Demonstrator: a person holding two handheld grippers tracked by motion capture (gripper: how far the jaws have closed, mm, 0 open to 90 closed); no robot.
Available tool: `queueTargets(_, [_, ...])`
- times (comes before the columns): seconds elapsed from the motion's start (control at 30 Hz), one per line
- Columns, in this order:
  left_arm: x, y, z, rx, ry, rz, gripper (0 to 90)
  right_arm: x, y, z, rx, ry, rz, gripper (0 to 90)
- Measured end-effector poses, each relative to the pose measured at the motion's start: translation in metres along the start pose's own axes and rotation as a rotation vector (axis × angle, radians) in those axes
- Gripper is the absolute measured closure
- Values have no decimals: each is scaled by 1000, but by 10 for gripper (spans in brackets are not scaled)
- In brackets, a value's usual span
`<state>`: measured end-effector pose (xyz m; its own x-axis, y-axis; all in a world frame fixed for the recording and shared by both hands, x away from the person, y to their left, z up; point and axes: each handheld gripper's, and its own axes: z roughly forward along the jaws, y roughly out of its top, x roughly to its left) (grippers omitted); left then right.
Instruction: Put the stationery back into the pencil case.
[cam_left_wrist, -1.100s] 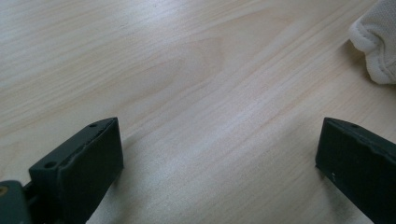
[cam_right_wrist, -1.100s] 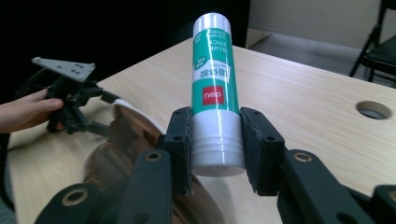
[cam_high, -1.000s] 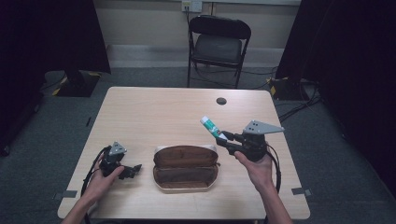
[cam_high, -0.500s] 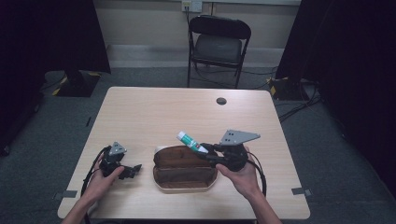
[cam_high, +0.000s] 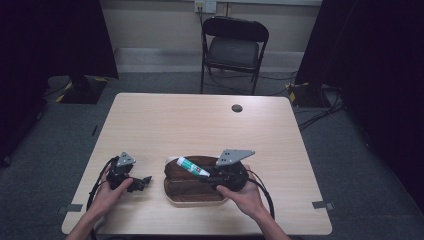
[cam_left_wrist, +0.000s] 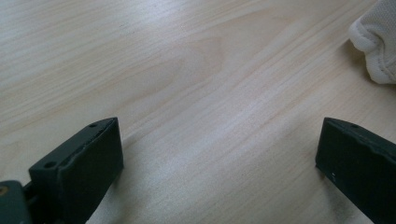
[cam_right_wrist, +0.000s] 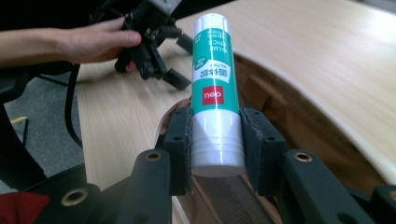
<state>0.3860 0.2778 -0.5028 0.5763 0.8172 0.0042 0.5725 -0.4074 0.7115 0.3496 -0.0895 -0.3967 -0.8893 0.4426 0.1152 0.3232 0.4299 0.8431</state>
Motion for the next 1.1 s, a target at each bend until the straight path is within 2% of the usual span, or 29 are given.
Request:
queueTargets(0.2, [0, 0, 0, -2, -1, 1, 3, -3, -10, 17, 68, 9, 8, 655])
queueTargets(0.47, [0, 0, 0, -2, -1, 2, 3, -12, -22, 32, 131, -19, 44, 654])
queueTargets(0.63, [0, 0, 0, 0, -1, 0, 3, -17, -24, 37, 140, -44, 66, 652])
queueTargets(0.8, [0, 0, 0, 0, -1, 0, 2, -20, -25, 39, 136, -84, 58, 631])
queueTargets(0.87, [0, 0, 0, 1, -1, 0, 2, -22, -25, 39, 137, -114, 61, 582])
queueTargets(1.1, [0, 0, 0, 1, -1, 1, 2, -26, -26, 33, 133, -154, 93, 573])
